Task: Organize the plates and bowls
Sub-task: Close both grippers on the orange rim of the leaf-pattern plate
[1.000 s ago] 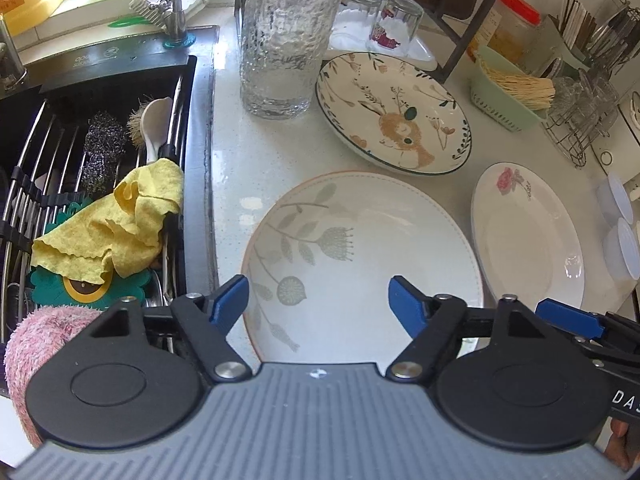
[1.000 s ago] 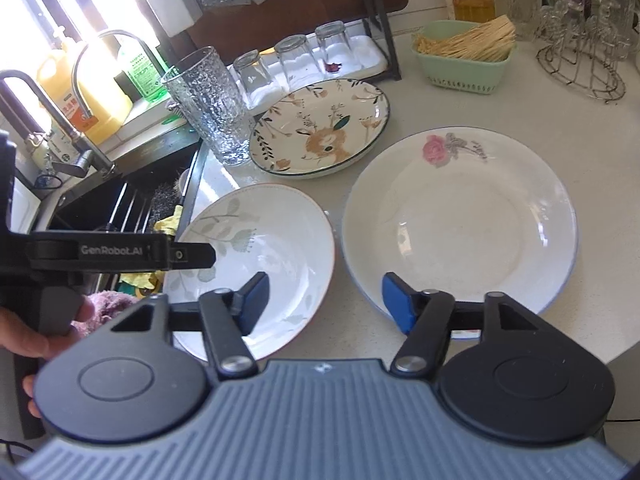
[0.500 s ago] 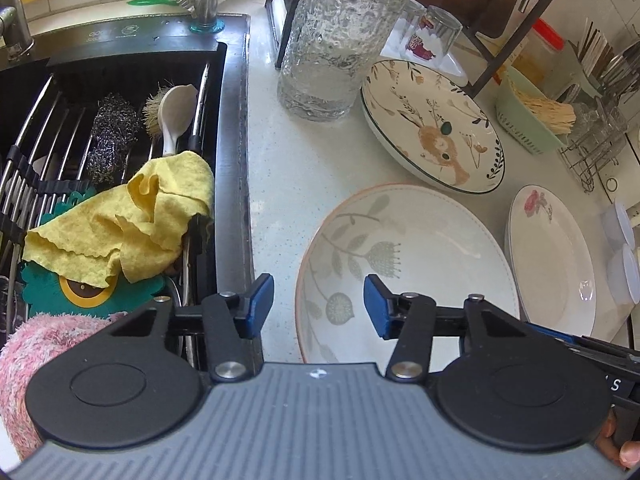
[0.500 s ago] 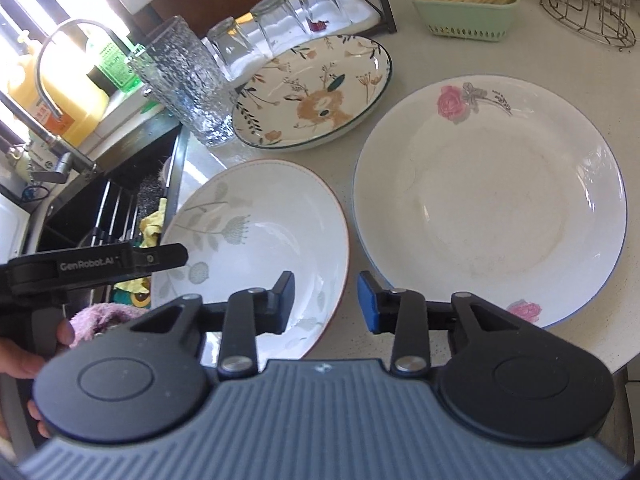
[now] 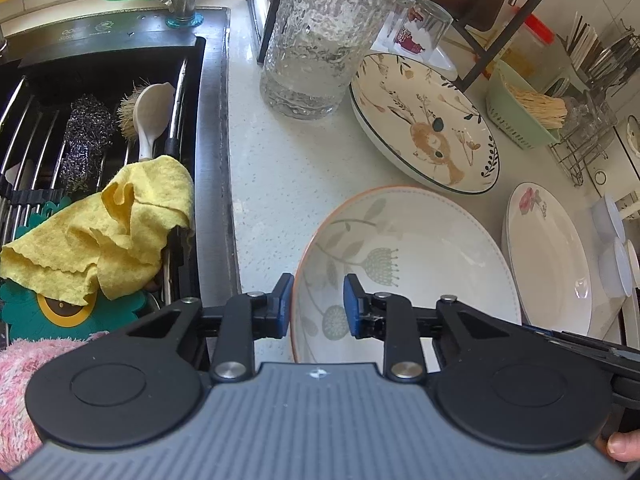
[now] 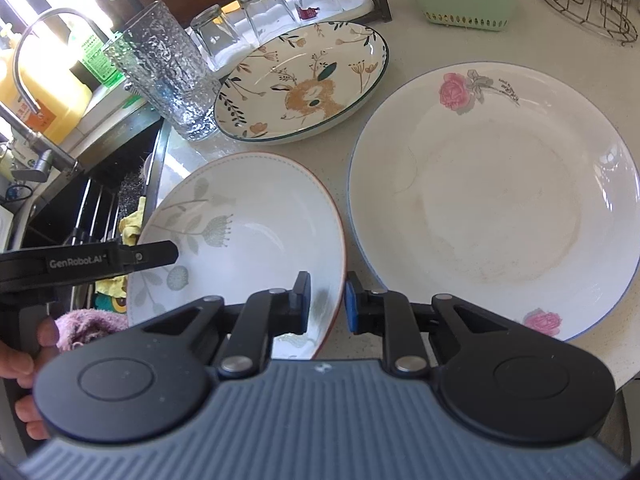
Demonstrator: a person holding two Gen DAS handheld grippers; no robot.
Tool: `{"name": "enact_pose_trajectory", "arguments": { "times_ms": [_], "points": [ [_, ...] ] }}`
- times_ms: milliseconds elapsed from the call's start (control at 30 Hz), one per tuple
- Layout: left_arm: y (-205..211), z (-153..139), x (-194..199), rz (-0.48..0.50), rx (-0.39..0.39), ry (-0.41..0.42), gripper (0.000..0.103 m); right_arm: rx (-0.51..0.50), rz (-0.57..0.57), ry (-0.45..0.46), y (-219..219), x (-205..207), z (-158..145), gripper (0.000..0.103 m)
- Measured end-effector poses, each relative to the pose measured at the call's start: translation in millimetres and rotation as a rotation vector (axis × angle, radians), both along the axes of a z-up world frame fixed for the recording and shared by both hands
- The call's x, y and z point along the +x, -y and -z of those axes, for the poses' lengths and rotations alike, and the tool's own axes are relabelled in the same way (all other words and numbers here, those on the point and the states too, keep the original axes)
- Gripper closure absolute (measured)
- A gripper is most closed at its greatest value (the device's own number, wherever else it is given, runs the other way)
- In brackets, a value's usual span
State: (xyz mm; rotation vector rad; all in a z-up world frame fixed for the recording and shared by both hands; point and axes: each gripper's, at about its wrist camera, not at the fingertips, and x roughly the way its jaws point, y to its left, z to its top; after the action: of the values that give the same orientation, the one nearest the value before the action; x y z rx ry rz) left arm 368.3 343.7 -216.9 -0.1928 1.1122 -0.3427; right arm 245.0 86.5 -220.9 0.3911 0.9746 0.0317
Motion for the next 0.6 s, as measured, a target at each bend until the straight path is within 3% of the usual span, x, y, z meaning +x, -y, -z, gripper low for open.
{"name": "enact_pose_trajectory", "arguments": {
  "times_ms": [267,600],
  "points": [
    [1,-7,5,0.081,-0.016,-0.005,0.072,0.034,0.02,-0.002,6,-2,0,0.081],
    [6,-30,14,0.163,-0.052,-0.005,0.072,0.054,0.015,0.066,13,-14,-23,0.081]
  ]
}}
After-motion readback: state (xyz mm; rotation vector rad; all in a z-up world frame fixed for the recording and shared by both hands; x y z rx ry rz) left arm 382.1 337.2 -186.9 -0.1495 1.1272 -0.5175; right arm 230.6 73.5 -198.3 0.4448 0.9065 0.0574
